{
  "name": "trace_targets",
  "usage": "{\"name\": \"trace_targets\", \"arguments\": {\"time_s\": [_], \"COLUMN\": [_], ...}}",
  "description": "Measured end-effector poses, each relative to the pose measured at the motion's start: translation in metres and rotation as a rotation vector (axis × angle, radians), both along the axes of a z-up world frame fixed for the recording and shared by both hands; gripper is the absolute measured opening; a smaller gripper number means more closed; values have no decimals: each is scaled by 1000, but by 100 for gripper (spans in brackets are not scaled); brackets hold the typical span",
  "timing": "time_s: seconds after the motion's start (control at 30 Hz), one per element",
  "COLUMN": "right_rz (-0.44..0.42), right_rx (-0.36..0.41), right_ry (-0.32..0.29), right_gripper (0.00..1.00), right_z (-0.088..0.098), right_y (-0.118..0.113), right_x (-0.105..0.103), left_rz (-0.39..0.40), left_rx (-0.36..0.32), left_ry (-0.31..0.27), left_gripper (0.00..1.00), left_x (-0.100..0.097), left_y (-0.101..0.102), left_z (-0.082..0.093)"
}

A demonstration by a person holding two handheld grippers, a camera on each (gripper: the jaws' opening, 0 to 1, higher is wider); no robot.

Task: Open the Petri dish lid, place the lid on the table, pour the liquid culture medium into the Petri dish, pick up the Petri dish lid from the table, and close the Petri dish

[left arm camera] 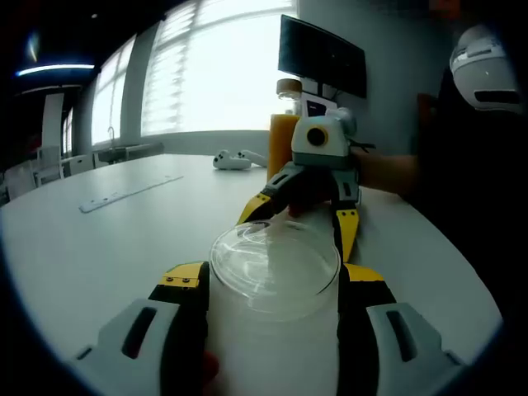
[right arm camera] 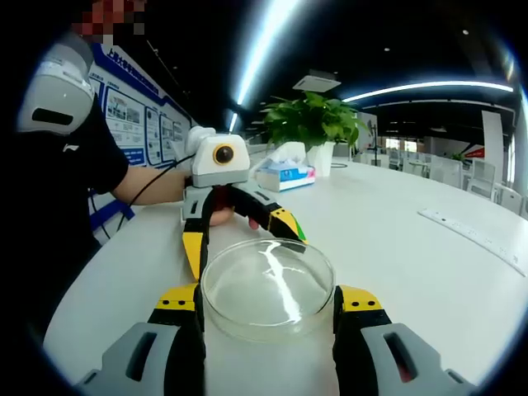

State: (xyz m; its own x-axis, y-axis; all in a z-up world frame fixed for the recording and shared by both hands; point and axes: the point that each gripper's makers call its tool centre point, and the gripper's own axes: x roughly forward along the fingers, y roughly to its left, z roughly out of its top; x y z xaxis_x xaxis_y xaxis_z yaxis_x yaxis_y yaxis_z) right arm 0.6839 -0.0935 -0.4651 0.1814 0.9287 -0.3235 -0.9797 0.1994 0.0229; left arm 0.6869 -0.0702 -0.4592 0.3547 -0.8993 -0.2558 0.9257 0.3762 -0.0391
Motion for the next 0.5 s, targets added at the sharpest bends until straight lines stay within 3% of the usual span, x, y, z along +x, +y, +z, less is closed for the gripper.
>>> {"name": "trace_targets", "arguments": {"time_s": [0.5], "right_rz": [-1], "right_rx": [33], "right_ry": [-2], "right_gripper": [57], "right_z": [6], "right_y": [2], "right_x": [-2], "left_rz": [3], "left_rx": [-31], "left_ry": [-2], "left_gripper": [53], "left_x": [1], "left_y": [0], "left_z": [4]}}
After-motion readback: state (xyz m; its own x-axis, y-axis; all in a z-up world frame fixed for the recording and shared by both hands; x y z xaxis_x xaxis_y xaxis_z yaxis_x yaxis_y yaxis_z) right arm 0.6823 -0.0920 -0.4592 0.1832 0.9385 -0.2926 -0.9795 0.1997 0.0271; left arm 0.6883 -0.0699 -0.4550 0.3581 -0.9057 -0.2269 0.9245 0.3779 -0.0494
